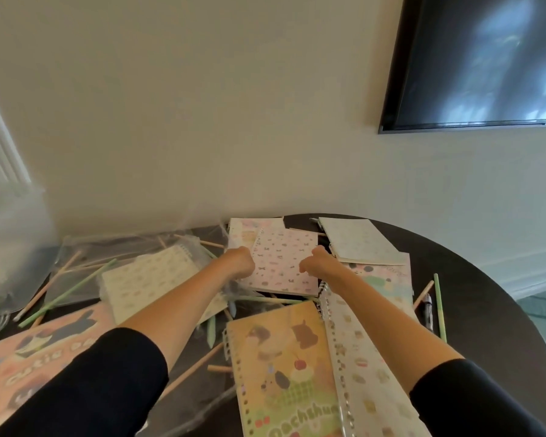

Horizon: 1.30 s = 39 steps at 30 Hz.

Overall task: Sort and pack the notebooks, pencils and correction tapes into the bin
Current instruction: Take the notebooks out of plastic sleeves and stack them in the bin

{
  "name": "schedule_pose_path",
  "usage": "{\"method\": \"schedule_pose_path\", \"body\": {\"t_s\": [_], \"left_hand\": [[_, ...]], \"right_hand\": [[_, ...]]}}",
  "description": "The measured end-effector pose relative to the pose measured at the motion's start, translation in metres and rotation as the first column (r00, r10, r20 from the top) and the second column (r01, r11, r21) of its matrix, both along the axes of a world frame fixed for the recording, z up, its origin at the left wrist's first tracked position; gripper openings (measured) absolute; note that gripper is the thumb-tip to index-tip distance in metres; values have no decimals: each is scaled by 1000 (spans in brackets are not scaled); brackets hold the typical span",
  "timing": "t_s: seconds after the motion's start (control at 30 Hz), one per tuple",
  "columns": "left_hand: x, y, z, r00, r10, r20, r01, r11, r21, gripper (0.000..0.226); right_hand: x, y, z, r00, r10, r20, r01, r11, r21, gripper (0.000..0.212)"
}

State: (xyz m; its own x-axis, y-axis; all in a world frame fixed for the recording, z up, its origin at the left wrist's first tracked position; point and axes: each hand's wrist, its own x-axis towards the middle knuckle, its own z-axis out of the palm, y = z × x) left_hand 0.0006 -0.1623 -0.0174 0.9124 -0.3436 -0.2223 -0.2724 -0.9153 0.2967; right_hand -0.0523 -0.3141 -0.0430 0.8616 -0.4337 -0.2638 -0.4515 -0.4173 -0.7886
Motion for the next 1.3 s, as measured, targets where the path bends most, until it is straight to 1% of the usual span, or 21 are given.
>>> {"method": "schedule_pose_path", "body": {"t_s": [0.1,0.17,0.2,0.23,0.3,0.37,0.47,0.57,0.6,0.67,0.73,0.77,0.8,0.87,0.9,0.93,1.03,1.13,1.2,1.27,1.3], "left_hand": [[5,0,-7,999,41,-30,-43,995,-90,41],[12,5,-12,991,119,-57,-130,965,-229,42],[15,7,-14,982,172,-72,-186,924,-335,40],[17,10,-14,969,224,-103,-247,855,-455,35],[20,14,-12,935,282,-215,-352,666,-658,21],[18,18,-5,918,264,-294,-393,520,-759,22],[14,24,6,930,247,-273,-357,424,-832,36],[8,41,19,941,253,-226,-304,337,-891,32],[6,45,22,942,246,-230,-297,286,-911,30],[-3,59,31,930,242,-276,-309,111,-944,26],[-16,74,36,907,181,-381,-368,-103,-924,21],[-22,76,37,900,118,-421,-402,-153,-903,14],[-32,78,37,897,61,-437,-426,-141,-894,5],[-52,81,34,916,56,-398,-402,88,-911,6],[-60,82,32,927,75,-367,-374,188,-908,6],[-67,86,32,934,96,-344,-357,236,-904,6],[-73,102,36,944,161,-287,-322,271,-907,11],[-73,126,37,937,299,-181,-288,366,-885,15],[-75,139,34,923,370,-106,-275,442,-854,17],[-76,150,30,923,383,-44,-250,508,-824,19],[-76,154,29,928,372,-22,-234,533,-813,20]], "right_hand": [[5,-4,-2,999,-34,24,34,999,-26,67],[6,-10,-4,991,-103,82,98,993,64,59],[4,-12,-2,984,-145,104,129,981,145,53],[3,-14,-2,976,-180,124,150,965,217,49],[2,-14,1,956,-240,166,170,920,353,53],[0,-8,6,930,-311,198,194,871,452,57],[-5,5,13,901,-358,246,157,796,584,47],[-15,16,24,884,-376,278,50,668,743,29],[-18,19,28,885,-367,287,8,629,778,22],[-26,28,36,887,-316,336,-85,603,793,13],[-34,43,41,871,-290,396,-151,609,779,16],[-35,50,41,861,-299,410,-167,597,785,19],[-36,60,42,852,-317,416,-180,569,802,22],[-40,80,44,840,-342,422,-211,510,834,29],[-43,89,45,839,-336,428,-224,504,834,33],[-48,96,46,845,-312,434,-236,510,827,33],[-61,102,46,847,-301,438,-241,517,821,16],[-76,91,44,797,-414,439,-227,468,854,13],[-86,83,42,793,-430,431,-205,477,855,10],[-95,80,42,828,-359,430,-189,544,818,10],[-97,79,43,856,-285,431,-181,615,767,10]]}}
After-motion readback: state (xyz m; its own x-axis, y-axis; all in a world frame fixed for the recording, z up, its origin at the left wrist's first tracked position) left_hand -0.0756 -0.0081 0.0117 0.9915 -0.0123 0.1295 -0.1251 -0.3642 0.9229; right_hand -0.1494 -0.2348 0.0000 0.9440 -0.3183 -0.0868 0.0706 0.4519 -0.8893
